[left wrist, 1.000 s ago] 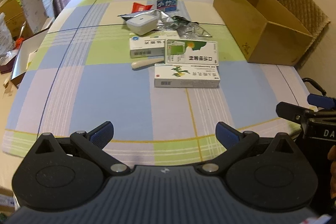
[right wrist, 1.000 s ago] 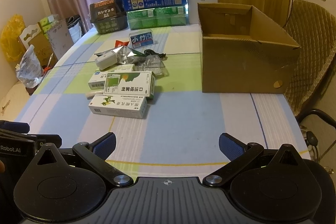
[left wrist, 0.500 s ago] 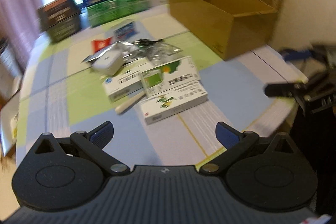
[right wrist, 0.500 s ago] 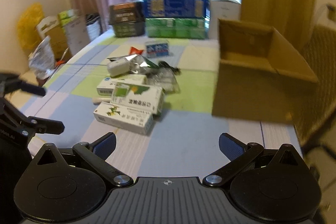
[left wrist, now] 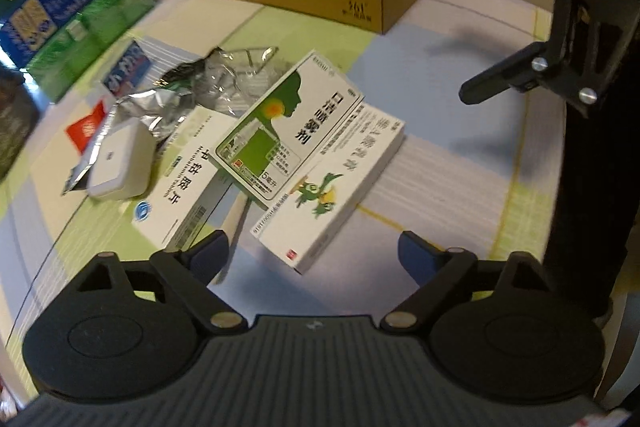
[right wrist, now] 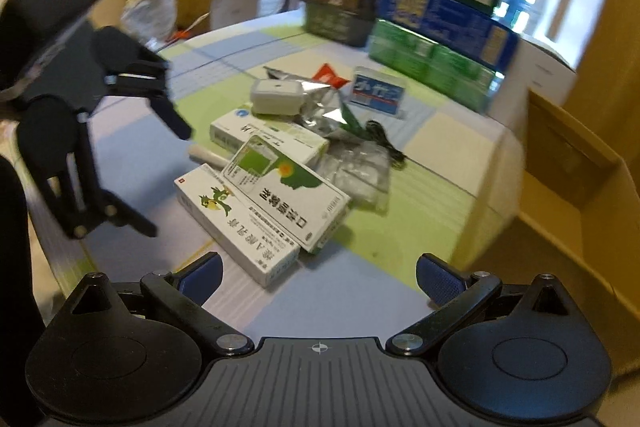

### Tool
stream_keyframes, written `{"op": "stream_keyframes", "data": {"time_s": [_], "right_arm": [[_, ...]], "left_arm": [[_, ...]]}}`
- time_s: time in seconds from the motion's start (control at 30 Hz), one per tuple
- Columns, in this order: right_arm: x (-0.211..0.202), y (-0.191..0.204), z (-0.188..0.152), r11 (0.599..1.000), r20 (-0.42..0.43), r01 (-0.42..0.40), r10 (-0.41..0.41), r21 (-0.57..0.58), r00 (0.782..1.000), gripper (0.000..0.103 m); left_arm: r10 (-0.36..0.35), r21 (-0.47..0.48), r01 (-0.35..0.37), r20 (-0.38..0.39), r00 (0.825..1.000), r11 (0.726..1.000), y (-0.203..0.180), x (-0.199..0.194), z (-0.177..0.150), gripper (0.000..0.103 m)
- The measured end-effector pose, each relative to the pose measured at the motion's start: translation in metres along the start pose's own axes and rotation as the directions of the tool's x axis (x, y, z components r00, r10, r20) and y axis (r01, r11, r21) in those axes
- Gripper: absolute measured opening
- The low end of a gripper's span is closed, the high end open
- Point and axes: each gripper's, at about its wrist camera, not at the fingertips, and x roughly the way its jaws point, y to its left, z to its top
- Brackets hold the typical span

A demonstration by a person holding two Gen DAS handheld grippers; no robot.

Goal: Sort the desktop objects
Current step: 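Grasp the parrot box with the left tool while the right tool grasps the throat-graphic box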

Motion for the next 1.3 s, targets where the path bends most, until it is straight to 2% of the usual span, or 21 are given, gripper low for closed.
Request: {"op": "stream_keyframes", "data": {"time_s": [0.13, 0.2, 0.27, 0.3, 0.33, 0.37, 0.53, 0.63, 0.73, 0.8, 0.87, 0.93, 1.0, 1.03, 1.1, 1.17, 1.23, 1.3], "right_arm": [[0.019, 0.001, 0.006, 0.997, -0.008, -0.034, 0.034, -0.075, 0.999, 0.101], [0.027, 0.001, 0.01, 0.994, -0.013, -0.049, 0.048, -0.095, 0.999, 0.101], [0.034, 0.001, 0.013, 0.992, -0.019, -0.059, 0.057, -0.11, 0.998, 0.101], [0.037, 0.001, 0.014, 0.991, -0.021, -0.064, 0.062, -0.117, 0.998, 0.101], [0.041, 0.0, 0.015, 0.99, -0.025, -0.07, 0.067, -0.123, 0.997, 0.101], [0.044, 0.0, 0.017, 0.989, -0.027, -0.074, 0.071, -0.13, 0.997, 0.101], [0.058, 0.001, 0.027, 0.975, -0.048, -0.098, 0.09, -0.199, 0.995, 0.097], [0.068, 0.007, 0.032, 0.955, -0.066, -0.106, 0.092, -0.276, 0.994, 0.093], [0.083, 0.015, 0.035, 0.918, -0.09, -0.11, 0.081, -0.381, 0.993, 0.09], [0.096, 0.021, 0.036, 0.887, -0.106, -0.104, 0.063, -0.45, 0.992, 0.087], [0.108, 0.025, 0.037, 0.852, -0.123, -0.098, 0.04, -0.515, 0.992, 0.082], [0.117, 0.029, 0.037, 0.817, -0.133, -0.097, 0.025, -0.569, 0.991, 0.071], [0.123, 0.031, 0.036, 0.798, -0.143, -0.099, 0.017, -0.594, 0.99, 0.06], [0.124, 0.031, 0.035, 0.798, -0.144, -0.098, 0.014, -0.595, 0.989, 0.059], [0.122, 0.028, 0.034, 0.82, -0.154, -0.097, 0.011, -0.564, 0.988, 0.057], [0.115, 0.021, 0.034, 0.882, -0.19, -0.116, 0.03, -0.457, 0.981, 0.056], [0.107, 0.007, 0.032, 0.956, -0.23, -0.101, 0.036, -0.277, 0.972, 0.055], [0.098, -0.01, 0.025, 0.996, -0.279, -0.079, 0.062, -0.051, 0.958, 0.055]], "left_arm": [[-0.056, 0.058, 0.057, -0.033, 0.998, 0.997, 0.013, 0.023, 0.001, 0.076], [-0.082, 0.089, 0.086, -0.041, 0.996, 0.992, 0.015, 0.031, 0.001, 0.075], [-0.119, 0.099, 0.121, -0.027, 0.993, 0.988, 0.02, 0.034, 0.001, 0.069], [-0.134, 0.098, 0.136, -0.024, 0.991, 0.986, 0.021, 0.034, 0.0, 0.062], [-0.139, 0.101, 0.14, -0.021, 0.99, 0.985, 0.022, 0.033, -0.001, 0.05], [-0.137, 0.108, 0.138, -0.017, 0.99, 0.984, 0.023, 0.032, -0.002, 0.045], [-0.136, 0.146, 0.143, -0.056, 0.989, 0.979, 0.024, 0.018, -0.02, 0.037], [-0.112, 0.143, 0.124, -0.085, 0.99, 0.982, 0.029, 0.005, -0.039, 0.036], [-0.087, 0.113, 0.098, -0.103, 0.991, 0.989, 0.036, -0.006, -0.057, 0.037], [-0.068, 0.09, 0.077, -0.1, 0.993, 0.993, 0.039, -0.01, -0.063, 0.043], [-0.058, 0.068, 0.064, -0.087, 0.994, 0.996, 0.041, -0.012, -0.066, 0.05], [-0.049, 0.055, 0.052, -0.064, 0.997, 0.997, 0.041, -0.014, -0.063, 0.054], [-0.047, 0.047, 0.049, -0.04, 0.998, 0.998, 0.04, -0.013, -0.057, 0.055], [-0.047, 0.046, 0.048, -0.031, 0.998, 0.998, 0.039, -0.011, -0.054, 0.055], [-0.05, 0.056, 0.051, -0.02, 0.999, 0.997, 0.035, -0.008, -0.049, 0.055], [-0.057, 0.072, 0.058, -0.018, 0.998, 0.996, 0.031, -0.003, -0.044, 0.055], [-0.068, 0.079, 0.071, -0.031, 0.997, 0.994, 0.026, 0.004, -0.039, 0.053], [-0.073, 0.074, 0.077, -0.056, 0.996, 0.994, 0.022, 0.011, -0.032, 0.048]]}}
